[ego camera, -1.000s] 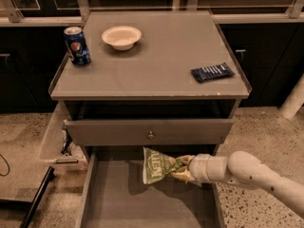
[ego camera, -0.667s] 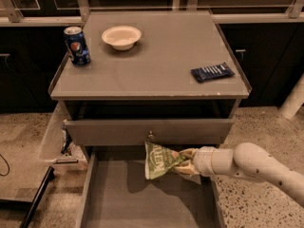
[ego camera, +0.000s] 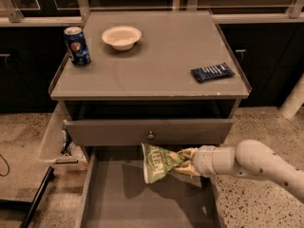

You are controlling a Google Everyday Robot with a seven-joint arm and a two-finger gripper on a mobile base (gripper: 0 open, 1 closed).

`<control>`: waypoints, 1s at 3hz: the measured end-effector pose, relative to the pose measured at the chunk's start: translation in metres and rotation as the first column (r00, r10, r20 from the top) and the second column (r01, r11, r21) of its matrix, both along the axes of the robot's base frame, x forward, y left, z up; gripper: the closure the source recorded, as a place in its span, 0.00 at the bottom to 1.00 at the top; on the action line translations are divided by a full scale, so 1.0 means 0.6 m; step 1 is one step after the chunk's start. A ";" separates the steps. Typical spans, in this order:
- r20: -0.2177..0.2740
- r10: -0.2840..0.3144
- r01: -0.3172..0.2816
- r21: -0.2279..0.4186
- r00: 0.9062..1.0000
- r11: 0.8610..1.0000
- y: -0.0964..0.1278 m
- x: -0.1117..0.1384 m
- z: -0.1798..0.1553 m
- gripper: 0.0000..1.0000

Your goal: Pick green jalapeno chip bag from middle drawer and place on counter

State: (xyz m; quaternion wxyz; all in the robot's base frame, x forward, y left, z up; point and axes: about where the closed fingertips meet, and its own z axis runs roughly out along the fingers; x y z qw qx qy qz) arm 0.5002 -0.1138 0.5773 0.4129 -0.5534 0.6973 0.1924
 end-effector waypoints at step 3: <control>0.176 0.117 -0.107 -0.066 0.977 0.992 0.053 -0.085 0.153 1.00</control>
Offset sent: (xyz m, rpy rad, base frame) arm -0.0756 0.0309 0.0897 -0.0406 -0.1918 0.1145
